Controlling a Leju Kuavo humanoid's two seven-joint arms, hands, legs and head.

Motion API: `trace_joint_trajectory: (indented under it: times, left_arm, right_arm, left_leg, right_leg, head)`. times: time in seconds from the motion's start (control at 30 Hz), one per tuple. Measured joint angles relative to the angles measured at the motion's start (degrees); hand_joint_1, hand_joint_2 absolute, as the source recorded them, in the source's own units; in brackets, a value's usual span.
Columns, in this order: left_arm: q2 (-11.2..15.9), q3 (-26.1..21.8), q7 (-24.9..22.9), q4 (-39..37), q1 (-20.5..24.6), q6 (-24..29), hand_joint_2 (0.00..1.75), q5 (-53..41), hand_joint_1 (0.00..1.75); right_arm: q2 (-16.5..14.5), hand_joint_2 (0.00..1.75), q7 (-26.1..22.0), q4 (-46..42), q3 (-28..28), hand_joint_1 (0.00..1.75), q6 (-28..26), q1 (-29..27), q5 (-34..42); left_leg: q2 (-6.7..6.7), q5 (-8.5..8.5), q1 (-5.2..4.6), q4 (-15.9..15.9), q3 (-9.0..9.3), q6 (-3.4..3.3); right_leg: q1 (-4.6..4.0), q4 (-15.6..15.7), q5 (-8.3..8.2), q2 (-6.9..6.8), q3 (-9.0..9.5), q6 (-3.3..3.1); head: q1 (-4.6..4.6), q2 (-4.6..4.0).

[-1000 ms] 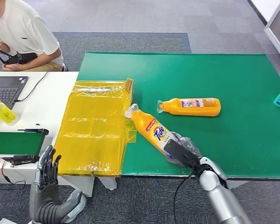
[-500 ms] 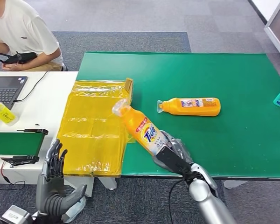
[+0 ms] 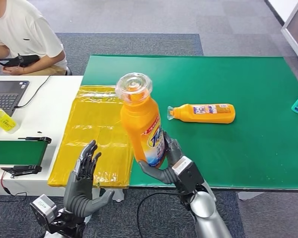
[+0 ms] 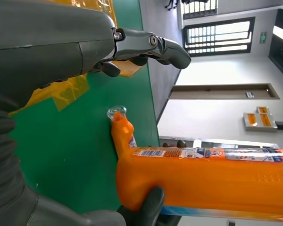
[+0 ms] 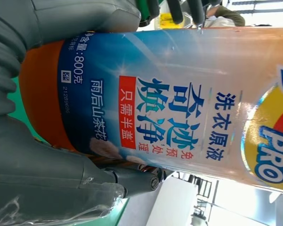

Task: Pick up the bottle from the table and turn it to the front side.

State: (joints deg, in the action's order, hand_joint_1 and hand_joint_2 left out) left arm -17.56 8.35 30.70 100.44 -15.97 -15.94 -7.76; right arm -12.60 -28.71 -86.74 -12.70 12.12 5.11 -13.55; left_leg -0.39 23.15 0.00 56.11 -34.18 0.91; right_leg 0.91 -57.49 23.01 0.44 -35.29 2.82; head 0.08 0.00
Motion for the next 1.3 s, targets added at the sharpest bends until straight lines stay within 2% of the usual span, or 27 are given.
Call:
trace_joint_trajectory:
  times: [0.43, 0.6, 0.73, 0.93, 1.3]
  left_arm:
    - [0.95, 2.51, 0.17, -0.09, 1.75, 1.41, 1.75, -2.16, 0.0]
    - [2.8, 7.0, 0.72, 0.65, 2.66, 6.88, 1.75, -9.48, 0.0]
    - [4.59, 10.68, 0.42, 0.96, 3.63, 8.64, 1.75, -10.22, 0.0]
    - [6.09, 13.36, 0.85, 1.09, 4.32, 9.39, 1.75, -8.78, 0.0]
    - [6.49, 12.87, 1.16, 2.84, 3.3, 6.8, 1.75, -4.86, 0.0]
  right_arm:
    - [-0.19, 1.75, -0.17, -3.12, -0.49, 1.75, 0.36, -1.47, 0.12]
    - [0.27, 1.75, -0.72, -4.55, -1.36, 1.75, 0.65, -4.01, -0.74]
    - [1.14, 1.75, -1.65, -3.89, -2.65, 1.75, 0.12, -5.92, -2.71]
    - [2.62, 1.75, -3.16, -1.1, -4.27, 1.75, -0.35, -8.08, -4.29]
    - [4.48, 1.75, -4.75, 4.79, -9.73, 1.75, -3.01, -9.49, -7.44]
  left_leg:
    - [0.0, 0.0, 0.01, 0.0, 0.0, 0.02]
    - [-0.01, 0.01, 0.01, 0.0, -0.04, 0.01]
    - [-0.02, 0.05, 0.01, 0.0, -0.05, 0.03]
    - [-0.02, 0.05, 0.01, 0.0, -0.05, 0.02]
    - [-0.01, 0.05, 0.01, -0.01, -0.05, 0.02]
  right_leg:
    - [-0.01, 0.0, 0.01, 0.0, 0.0, -0.01]
    - [-0.01, 0.0, 0.02, -0.01, 0.0, 0.0]
    - [-0.01, 0.0, 0.04, -0.01, -0.01, 0.0]
    - [-0.01, 0.0, 0.05, -0.01, -0.01, 0.0]
    - [-0.02, 0.0, 0.06, -0.01, -0.01, -0.01]
  head:
    - [0.0, 0.0]
    - [0.01, 0.0]
    - [-0.01, 0.0]
    - [-0.01, 0.0]
    - [-0.01, 0.0]
